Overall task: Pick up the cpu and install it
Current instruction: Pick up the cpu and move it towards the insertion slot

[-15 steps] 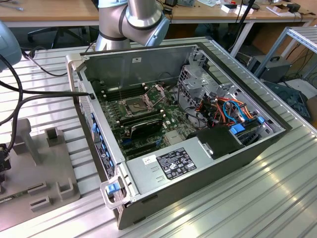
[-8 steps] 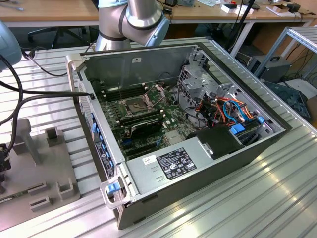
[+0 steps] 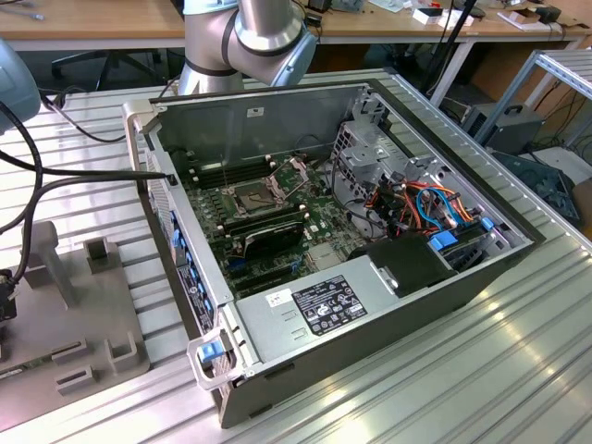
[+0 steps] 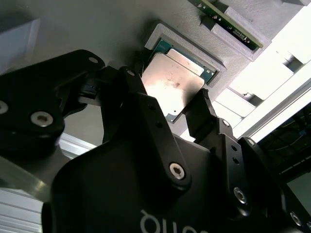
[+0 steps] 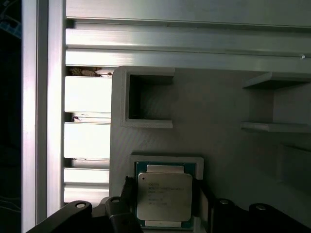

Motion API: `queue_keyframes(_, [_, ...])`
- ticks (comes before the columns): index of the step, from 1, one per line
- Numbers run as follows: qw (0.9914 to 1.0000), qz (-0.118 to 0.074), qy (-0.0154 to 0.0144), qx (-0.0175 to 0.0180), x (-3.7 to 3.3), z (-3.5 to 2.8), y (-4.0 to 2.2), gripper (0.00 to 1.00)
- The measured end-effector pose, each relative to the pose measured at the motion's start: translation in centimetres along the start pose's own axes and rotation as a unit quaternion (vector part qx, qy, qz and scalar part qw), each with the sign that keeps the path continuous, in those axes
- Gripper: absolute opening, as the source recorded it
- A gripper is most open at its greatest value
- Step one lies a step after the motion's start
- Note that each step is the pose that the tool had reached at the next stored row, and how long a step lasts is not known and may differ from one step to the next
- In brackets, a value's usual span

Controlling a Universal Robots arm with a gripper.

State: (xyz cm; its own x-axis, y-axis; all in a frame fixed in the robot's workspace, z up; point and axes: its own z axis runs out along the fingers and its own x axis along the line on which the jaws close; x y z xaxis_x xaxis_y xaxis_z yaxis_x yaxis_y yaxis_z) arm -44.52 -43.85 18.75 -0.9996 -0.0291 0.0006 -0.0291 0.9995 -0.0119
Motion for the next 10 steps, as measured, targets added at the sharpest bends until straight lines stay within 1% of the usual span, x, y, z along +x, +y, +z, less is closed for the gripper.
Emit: queue_keyframes(10, [1.0, 0.0, 0.0, 0.0, 0.06, -0.11, 0.0, 0.61])
